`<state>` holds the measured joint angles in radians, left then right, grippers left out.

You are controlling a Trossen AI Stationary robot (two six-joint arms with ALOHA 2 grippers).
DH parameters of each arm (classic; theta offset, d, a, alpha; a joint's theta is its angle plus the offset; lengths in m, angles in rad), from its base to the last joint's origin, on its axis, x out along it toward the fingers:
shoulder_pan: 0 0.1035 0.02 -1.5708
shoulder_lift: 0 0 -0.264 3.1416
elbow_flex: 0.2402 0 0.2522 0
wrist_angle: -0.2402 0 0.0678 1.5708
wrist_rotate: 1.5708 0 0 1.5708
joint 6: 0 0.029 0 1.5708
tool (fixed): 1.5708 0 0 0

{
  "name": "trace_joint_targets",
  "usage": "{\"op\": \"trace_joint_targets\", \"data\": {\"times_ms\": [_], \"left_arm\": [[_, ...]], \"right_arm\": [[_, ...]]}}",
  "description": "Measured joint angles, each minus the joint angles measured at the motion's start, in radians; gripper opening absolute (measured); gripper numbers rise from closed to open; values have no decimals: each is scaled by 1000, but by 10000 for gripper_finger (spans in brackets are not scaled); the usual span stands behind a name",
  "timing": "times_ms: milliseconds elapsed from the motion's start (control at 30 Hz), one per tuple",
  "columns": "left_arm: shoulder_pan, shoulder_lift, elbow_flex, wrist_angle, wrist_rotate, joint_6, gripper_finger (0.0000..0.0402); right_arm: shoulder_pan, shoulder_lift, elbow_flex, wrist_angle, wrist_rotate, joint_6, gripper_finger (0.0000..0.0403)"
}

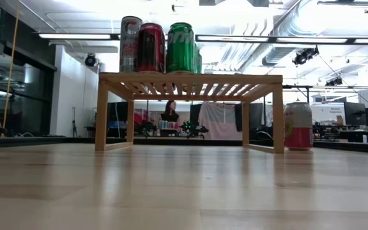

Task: Place canned beverage on shelf
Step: Put the bottom pink-white soda can on the shelf

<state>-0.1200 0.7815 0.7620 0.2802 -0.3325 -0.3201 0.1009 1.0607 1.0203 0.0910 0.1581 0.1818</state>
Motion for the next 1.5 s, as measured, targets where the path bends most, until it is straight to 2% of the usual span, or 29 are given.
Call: {"op": "trace_joint_targets", "data": {"times_ms": [1500], "left_arm": [[0, 0, 0, 0, 0, 0, 319]], "right_arm": [[0, 23, -1, -8, -1, 1, 358]]}}
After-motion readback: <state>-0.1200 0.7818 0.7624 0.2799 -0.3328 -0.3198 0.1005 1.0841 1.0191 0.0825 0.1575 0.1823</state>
